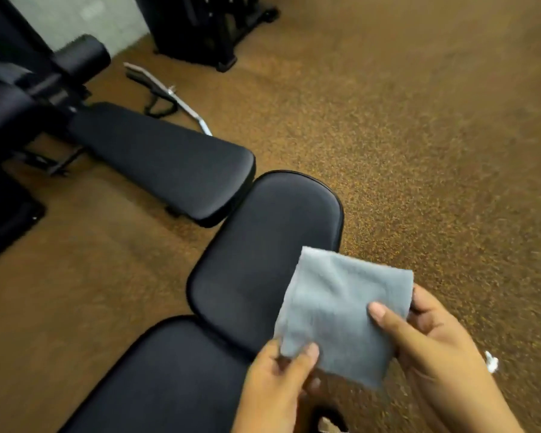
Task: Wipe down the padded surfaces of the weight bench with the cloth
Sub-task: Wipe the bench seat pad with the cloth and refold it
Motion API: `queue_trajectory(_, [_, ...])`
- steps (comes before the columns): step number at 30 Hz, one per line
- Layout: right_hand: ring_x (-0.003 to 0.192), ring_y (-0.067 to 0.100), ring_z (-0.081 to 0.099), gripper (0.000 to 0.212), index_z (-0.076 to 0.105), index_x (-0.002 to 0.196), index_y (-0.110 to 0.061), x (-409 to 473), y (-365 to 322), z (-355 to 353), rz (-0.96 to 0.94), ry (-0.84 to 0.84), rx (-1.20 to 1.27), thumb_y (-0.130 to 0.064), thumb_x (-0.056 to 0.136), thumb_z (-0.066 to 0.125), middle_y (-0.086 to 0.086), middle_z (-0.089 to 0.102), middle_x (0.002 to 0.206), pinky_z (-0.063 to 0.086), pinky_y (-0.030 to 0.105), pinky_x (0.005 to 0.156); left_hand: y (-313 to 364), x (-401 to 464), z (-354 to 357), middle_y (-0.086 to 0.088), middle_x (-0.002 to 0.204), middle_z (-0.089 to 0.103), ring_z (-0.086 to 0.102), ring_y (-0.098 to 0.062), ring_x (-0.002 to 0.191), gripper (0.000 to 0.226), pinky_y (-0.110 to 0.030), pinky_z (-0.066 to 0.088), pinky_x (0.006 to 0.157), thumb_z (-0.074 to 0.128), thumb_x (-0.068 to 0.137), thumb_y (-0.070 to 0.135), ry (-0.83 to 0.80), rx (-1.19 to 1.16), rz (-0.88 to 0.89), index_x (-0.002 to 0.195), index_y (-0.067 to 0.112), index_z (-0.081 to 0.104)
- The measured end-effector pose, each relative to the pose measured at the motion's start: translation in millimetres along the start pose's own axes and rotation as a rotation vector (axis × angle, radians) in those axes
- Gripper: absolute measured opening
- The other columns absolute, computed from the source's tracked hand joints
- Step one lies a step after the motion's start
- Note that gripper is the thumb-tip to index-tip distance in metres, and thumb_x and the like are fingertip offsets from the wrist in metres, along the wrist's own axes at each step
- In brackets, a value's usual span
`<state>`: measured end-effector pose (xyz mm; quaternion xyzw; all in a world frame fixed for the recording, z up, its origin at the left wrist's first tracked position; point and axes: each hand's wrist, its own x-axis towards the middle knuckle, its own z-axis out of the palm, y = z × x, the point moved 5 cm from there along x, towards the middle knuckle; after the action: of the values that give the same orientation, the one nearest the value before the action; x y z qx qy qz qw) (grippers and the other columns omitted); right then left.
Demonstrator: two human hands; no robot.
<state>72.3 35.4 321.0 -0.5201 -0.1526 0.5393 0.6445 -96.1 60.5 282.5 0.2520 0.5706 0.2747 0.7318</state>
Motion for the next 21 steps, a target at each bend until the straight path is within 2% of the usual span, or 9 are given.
queue_trajectory(2, [0.098, 0.023, 0.070, 0.031, 0.068, 0.105, -0.014, 25, -4, 4, -0.062, 0.062, -0.189, -0.025, 0.078, 0.077, 0.008, 0.073, 0.104, 0.058, 0.034, 0.079, 13, 19, -13, 0.001, 0.082, 0.073, 0.067, -0.011, 0.078, 0.008, -0.026, 0.051, 0.069, 0.081, 0.077, 0.020, 0.087, 0.187, 0.149, 0.077, 0.024, 0.074])
queue_trajectory(5, [0.084, 0.024, 0.065, 0.008, 0.063, 0.093, -0.019, 72, -5, 6, -0.190, 0.108, -0.602, -0.024, 0.088, 0.067, 0.004, 0.069, 0.087, 0.053, 0.042, 0.075, 41, 47, -42, 0.012, 0.098, 0.066, 0.063, -0.002, 0.093, 0.009, -0.020, 0.049, 0.082, 0.071, 0.086, 0.026, 0.286, 0.523, 0.449, 0.092, 0.032, 0.070])
queue_trajectory(8, [0.074, 0.020, 0.056, 0.008, 0.055, 0.083, -0.019, 117, -2, 10, -0.324, 0.179, -1.041, -0.019, 0.088, 0.062, 0.000, 0.061, 0.077, 0.041, 0.034, 0.064, 50, 73, -79, 0.011, 0.117, 0.054, 0.055, -0.014, 0.112, 0.022, -0.038, 0.048, 0.094, 0.060, 0.092, 0.027, 0.592, 0.830, 0.598, 0.115, 0.025, 0.064])
queue_trajectory(9, [0.082, 0.023, 0.057, 0.005, 0.057, 0.089, -0.019, 126, -4, 13, -0.420, 0.218, -1.154, -0.017, 0.087, 0.062, 0.000, 0.062, 0.085, 0.039, 0.034, 0.067, 48, 81, -93, 0.005, 0.125, 0.053, 0.052, -0.020, 0.117, 0.027, -0.042, 0.046, 0.096, 0.057, 0.095, 0.027, 0.680, 0.874, 0.570, 0.121, 0.022, 0.061])
queue_trajectory(12, [0.117, 0.033, 0.049, 0.047, 0.052, 0.128, -0.014, 136, -3, 19, -0.684, 0.404, -1.361, -0.021, 0.084, 0.068, 0.010, 0.054, 0.129, 0.036, 0.044, 0.095, 35, 102, -118, -0.002, 0.146, 0.040, 0.038, -0.026, 0.134, 0.044, -0.048, 0.038, 0.104, 0.046, 0.099, 0.033, 0.778, 0.925, 0.426, 0.140, 0.018, 0.046])
queue_trajectory(14, [0.134, 0.034, 0.039, 0.056, 0.044, 0.139, -0.010, 136, 11, 26, -0.795, 0.313, -1.386, -0.027, 0.090, 0.066, 0.014, 0.044, 0.144, 0.029, 0.047, 0.109, 23, 113, -118, -0.001, 0.156, 0.027, 0.028, -0.025, 0.142, 0.053, -0.046, 0.031, 0.110, 0.039, 0.101, 0.037, 0.718, 0.904, 0.391, 0.150, 0.018, 0.032])
queue_trajectory(17, [0.148, 0.033, 0.014, 0.060, 0.041, 0.145, -0.013, 135, 55, 35, -0.724, -0.009, -1.639, -0.046, 0.096, 0.050, 0.008, 0.033, 0.155, 0.012, 0.052, 0.119, 10, 119, -109, 0.003, 0.161, 0.013, 0.013, -0.021, 0.147, 0.057, -0.041, 0.022, 0.115, 0.034, 0.102, 0.036, 0.724, 0.877, 0.427, 0.155, 0.019, 0.021])
queue_trajectory(19, [0.149, 0.035, 0.009, 0.057, 0.040, 0.147, -0.016, 142, 63, 38, -0.714, -0.080, -1.805, -0.045, 0.099, 0.041, 0.006, 0.030, 0.158, 0.010, 0.055, 0.118, 8, 124, -104, 0.004, 0.161, 0.014, 0.012, -0.020, 0.147, 0.054, -0.039, 0.020, 0.115, 0.033, 0.103, 0.035, 0.772, 0.778, 0.439, 0.154, 0.017, 0.024])
queue_trajectory(21, [0.149, 0.034, 0.008, 0.054, 0.037, 0.149, -0.017, 160, 56, 45, -0.707, -0.096, -1.873, -0.043, 0.101, 0.034, 0.005, 0.027, 0.159, 0.009, 0.055, 0.118, 11, 131, -104, -0.001, 0.156, 0.026, 0.022, -0.025, 0.142, 0.050, -0.039, 0.023, 0.113, 0.035, 0.102, 0.034, 0.864, 0.612, 0.432, 0.147, 0.011, 0.038])
